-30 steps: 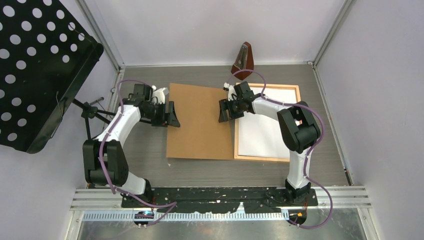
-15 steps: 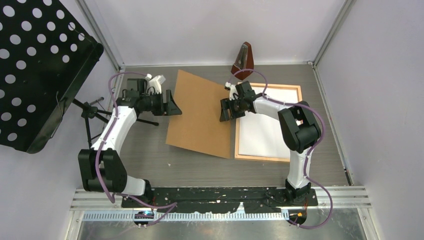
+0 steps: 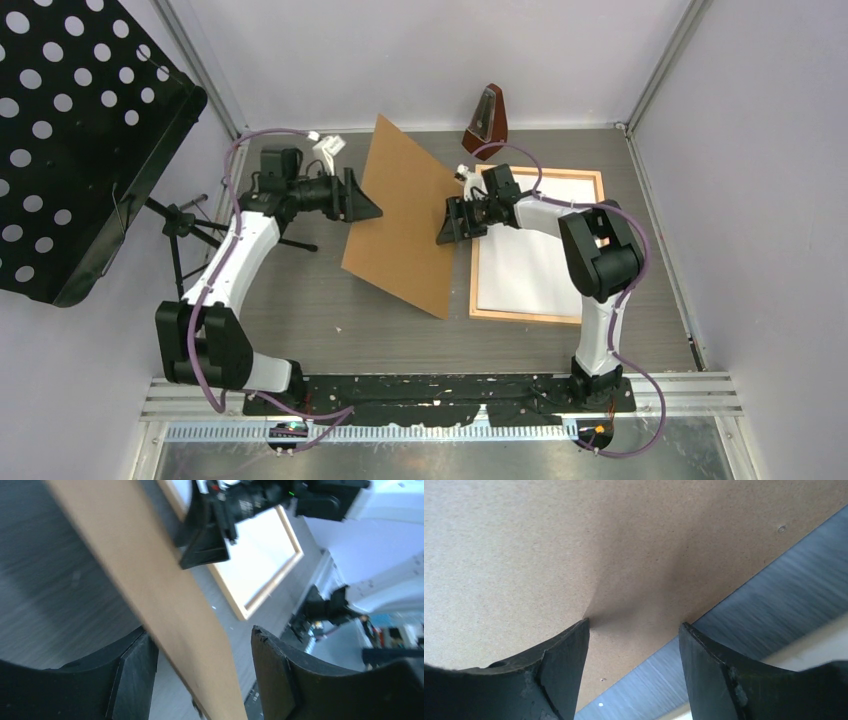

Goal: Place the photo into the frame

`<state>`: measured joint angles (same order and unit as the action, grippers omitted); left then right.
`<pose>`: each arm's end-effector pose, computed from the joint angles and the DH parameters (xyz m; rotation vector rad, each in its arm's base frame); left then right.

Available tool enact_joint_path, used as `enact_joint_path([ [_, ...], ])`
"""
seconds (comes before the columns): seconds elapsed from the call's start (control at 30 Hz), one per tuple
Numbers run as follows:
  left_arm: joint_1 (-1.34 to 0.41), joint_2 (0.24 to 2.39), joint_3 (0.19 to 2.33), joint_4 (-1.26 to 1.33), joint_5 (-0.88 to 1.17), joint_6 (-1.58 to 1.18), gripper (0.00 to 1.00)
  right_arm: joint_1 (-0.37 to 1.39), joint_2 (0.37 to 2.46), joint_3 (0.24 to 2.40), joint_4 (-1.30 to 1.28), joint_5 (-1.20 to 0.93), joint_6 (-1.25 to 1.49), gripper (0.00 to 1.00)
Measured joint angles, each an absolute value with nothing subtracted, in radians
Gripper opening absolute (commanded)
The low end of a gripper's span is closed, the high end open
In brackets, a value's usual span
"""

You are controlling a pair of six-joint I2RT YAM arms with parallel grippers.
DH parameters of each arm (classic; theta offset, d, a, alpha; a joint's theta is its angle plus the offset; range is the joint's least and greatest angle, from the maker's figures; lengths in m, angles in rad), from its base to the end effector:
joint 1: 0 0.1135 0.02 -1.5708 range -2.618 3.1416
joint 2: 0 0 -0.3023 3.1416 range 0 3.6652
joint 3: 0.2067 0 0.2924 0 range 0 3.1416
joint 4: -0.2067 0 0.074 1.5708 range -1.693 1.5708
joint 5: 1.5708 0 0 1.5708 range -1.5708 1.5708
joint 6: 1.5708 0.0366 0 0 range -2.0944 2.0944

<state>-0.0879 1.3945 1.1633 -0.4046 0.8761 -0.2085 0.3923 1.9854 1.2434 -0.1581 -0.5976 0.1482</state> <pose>0.3339 -0.0577 0.3461 0.3685 2.1224 -1.1274 0.4154 0.1942 0.1594 -0.5671 2.4333 0.9686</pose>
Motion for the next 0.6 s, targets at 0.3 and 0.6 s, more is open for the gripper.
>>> enact_joint_path([
  [0.3, -0.213, 1.446, 1.166, -0.454, 0.943, -0.234, 0.61, 0.402, 2.019, 1.209, -0.087, -0.796, 0.172, 0.71],
  [0.6, -0.219, 1.505, 1.311, -0.607, 0.774, -0.236, 0.57, 0.406, 2.021, 1.203, -0.076, -0.807, 0.171, 0.70],
])
